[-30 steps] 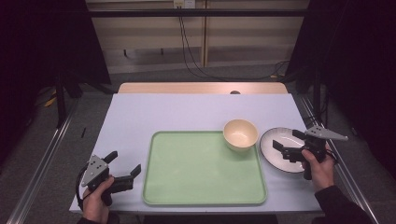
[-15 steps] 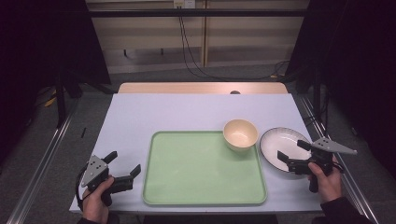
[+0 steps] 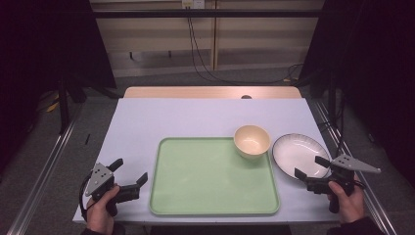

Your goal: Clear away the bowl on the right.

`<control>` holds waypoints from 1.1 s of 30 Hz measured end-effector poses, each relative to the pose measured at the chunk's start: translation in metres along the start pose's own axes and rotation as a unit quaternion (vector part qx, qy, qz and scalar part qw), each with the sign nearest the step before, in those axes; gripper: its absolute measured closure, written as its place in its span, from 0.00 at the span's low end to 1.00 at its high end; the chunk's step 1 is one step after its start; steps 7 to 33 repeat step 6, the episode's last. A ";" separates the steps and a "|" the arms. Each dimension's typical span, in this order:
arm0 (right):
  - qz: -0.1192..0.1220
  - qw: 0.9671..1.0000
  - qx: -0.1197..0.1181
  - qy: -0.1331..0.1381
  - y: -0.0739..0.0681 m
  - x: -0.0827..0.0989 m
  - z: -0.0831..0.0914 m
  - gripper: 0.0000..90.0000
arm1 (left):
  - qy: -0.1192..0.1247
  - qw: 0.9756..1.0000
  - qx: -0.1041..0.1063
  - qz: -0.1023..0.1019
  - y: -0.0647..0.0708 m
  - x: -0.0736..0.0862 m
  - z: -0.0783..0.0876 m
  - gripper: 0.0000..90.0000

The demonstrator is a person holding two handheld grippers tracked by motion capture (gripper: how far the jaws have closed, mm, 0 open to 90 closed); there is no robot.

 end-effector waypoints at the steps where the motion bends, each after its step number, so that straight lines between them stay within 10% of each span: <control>1: -0.002 1.000 -0.001 -0.004 -0.001 0.001 0.001 0.04 | -0.001 1.000 -0.003 0.000 0.000 0.000 0.000 0.00; 33: 0.009 1.000 0.000 -0.010 -0.003 0.003 0.001 0.05 | -0.001 1.000 -0.001 0.000 0.000 0.000 0.000 0.01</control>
Point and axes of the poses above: each handheld gripper's, and its own axes: z roughly backward along the jaws, x roughly out of its underside, y roughly to its right, the point moved 3 cm from there along -z, roughly forward along the jaws, and after that the axes turned 5 degrees about y, right-handed, at the moved point
